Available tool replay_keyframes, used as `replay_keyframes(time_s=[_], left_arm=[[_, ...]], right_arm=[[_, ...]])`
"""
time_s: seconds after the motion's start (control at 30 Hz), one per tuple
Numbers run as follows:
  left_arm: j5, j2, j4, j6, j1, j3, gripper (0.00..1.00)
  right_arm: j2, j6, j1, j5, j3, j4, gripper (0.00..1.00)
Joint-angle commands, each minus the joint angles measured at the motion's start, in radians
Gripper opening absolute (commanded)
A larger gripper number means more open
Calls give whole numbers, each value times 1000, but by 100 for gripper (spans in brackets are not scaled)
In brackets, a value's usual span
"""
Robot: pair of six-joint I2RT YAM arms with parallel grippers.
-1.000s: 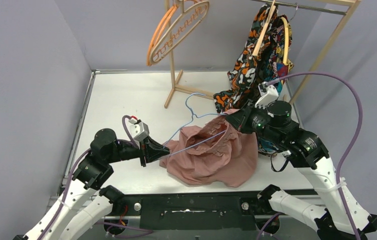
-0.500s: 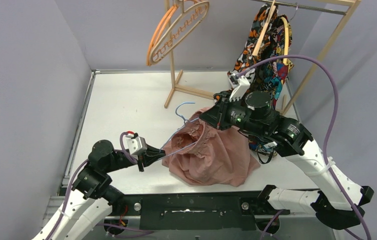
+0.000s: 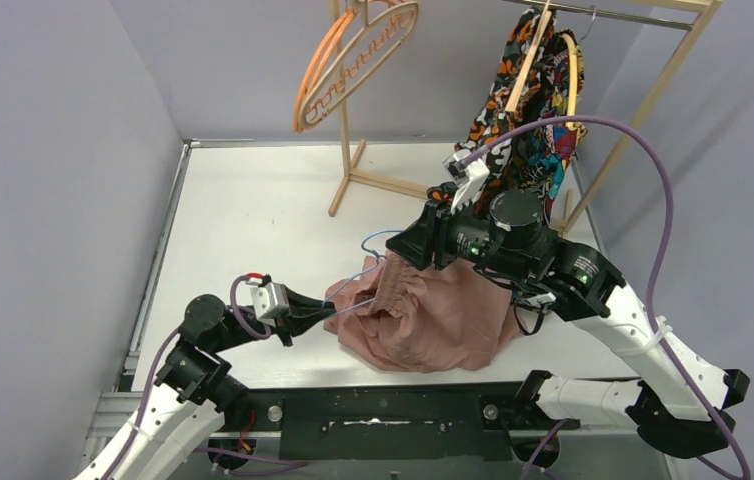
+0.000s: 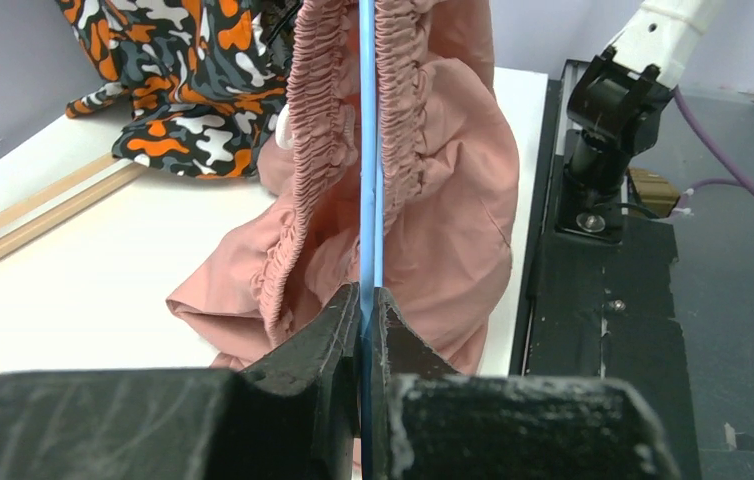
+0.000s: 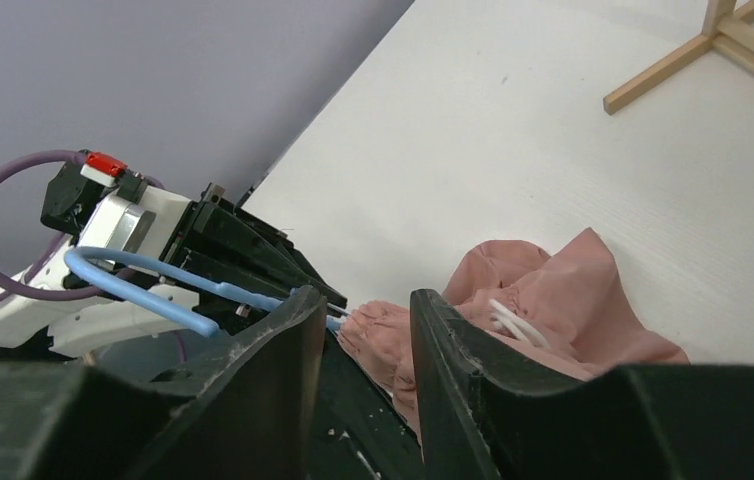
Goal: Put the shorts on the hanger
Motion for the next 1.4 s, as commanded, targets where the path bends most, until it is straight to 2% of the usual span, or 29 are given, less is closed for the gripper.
replay_keyframes(time_s=[0.0, 0.23, 0.4, 0.5, 0.63, 0.77, 1.0, 1.13, 1.23, 1.37], left_arm=[[49, -19, 253, -80, -4, -4, 0], [45, -69, 290, -97, -4, -31, 0], [64, -84, 317, -116, -4, -34, 0], [68, -84, 300, -109, -4, -21, 0], [85, -82, 272, -87, -4, -16, 0], [93, -81, 270, -82, -4, -22, 0], [94, -88, 311, -103, -3, -38, 0], [100, -82, 324, -107, -4, -31, 0], [94, -80, 319, -106, -3, -29, 0], [-11, -73, 299, -130, -4, -25, 0]], right_arm=[[-27, -109, 5, 0, 41, 43, 40], [-74, -375, 5, -100, 85, 6, 59], [-39, -567, 5, -81, 178, -157, 66], [-16, -624, 6, -177, 227, -212, 72], [8, -671, 6, -333, 251, -235, 75], [44, -692, 5, -384, 249, -246, 74], [86, -753, 6, -430, 228, -254, 68], [99, -722, 7, -481, 201, -213, 58], [87, -715, 7, -489, 170, -191, 45], [70, -730, 7, -479, 156, -186, 12]])
